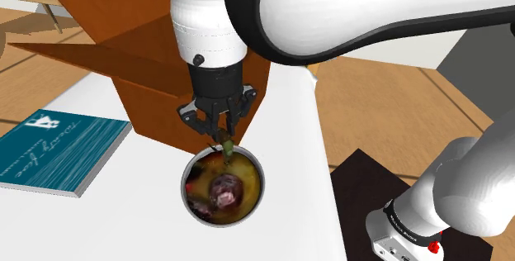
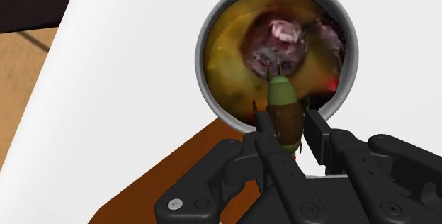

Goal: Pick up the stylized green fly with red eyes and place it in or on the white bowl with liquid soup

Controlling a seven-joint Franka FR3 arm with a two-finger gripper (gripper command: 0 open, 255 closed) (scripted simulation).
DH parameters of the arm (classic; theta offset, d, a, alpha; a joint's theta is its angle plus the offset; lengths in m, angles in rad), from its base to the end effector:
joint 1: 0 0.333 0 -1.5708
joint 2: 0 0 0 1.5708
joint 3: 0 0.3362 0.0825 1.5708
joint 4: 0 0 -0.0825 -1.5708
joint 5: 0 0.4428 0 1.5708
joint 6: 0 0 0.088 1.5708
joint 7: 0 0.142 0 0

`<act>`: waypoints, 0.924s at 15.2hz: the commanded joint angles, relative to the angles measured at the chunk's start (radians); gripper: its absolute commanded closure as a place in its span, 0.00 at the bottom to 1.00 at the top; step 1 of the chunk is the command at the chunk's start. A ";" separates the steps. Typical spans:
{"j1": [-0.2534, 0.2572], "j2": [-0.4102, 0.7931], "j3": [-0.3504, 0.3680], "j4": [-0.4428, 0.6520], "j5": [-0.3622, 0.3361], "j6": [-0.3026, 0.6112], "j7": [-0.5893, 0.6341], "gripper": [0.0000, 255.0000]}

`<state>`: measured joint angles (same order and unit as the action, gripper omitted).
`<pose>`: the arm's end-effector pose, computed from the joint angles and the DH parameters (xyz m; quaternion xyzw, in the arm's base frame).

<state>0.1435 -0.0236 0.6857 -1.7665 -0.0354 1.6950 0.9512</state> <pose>0.4114 0.4465 0.5273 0.9976 -0.0585 0.0026 0.0364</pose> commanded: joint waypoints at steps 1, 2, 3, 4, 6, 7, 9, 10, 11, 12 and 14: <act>-0.003 0.006 -0.002 -0.038 -0.001 0.031 0.001 1.00; -0.003 0.006 -0.002 -0.051 -0.001 0.045 0.002 1.00; -0.003 0.007 -0.002 -0.064 -0.002 0.058 0.003 1.00; -0.003 0.008 -0.001 -0.076 -0.003 0.071 0.004 1.00; -0.004 0.011 0.000 -0.101 -0.004 0.098 0.006 1.00; -0.004 0.012 0.001 -0.113 -0.006 0.111 0.007 1.00; -0.005 0.017 0.003 -0.136 -0.009 0.137 0.011 1.00; -0.005 0.019 0.003 -0.147 -0.010 0.150 0.012 1.00; -0.005 0.021 0.004 -0.154 -0.012 0.159 0.014 1.00; -0.005 0.021 0.004 -0.154 -0.012 0.159 0.014 1.00; -0.005 0.021 0.004 -0.154 -0.012 0.159 0.014 1.00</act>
<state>0.1410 -0.0111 0.6932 -1.9126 -0.0455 1.8522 0.9633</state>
